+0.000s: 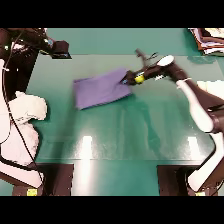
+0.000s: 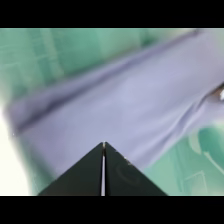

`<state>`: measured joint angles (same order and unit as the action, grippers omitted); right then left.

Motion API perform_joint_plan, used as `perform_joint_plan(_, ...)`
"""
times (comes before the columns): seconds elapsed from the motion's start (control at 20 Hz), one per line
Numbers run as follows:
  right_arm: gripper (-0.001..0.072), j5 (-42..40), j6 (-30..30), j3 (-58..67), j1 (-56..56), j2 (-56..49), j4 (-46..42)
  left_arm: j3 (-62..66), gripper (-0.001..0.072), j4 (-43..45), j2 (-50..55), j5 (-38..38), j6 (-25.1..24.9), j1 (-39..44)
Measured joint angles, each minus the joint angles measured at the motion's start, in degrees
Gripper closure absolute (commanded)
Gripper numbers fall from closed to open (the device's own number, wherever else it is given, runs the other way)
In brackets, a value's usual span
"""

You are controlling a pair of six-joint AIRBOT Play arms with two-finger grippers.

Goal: Fold the shirts.

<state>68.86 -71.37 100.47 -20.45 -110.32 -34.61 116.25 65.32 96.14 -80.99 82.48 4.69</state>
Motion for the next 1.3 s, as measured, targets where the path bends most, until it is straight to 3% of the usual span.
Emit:
perform_joint_plan(0.3,0.0697,3.15,-4.74,0.24,20.5,13.11,-13.62,0.0,0.0681,-0.17,0.0,1.92,-0.17,5.29)
perform_joint_plan(0.7,0.0697,4.46,-6.05,0.24,46.31,19.23,-17.29,0.0,0.0681,-0.33,0.0,5.18,-0.07,11.54)
perform_joint_plan(1.05,0.0697,3.87,-6.12,6.1,53.92,19.78,-17.35,0.0,0.0681,-0.24,0.0,7.34,0.02,13.77)
perform_joint_plan(1.3,0.0697,8.15,-6.12,13.94,55.91,20.28,-17.68,0.0,0.0681,-0.2,0.0,7.39,0.04,13.99)
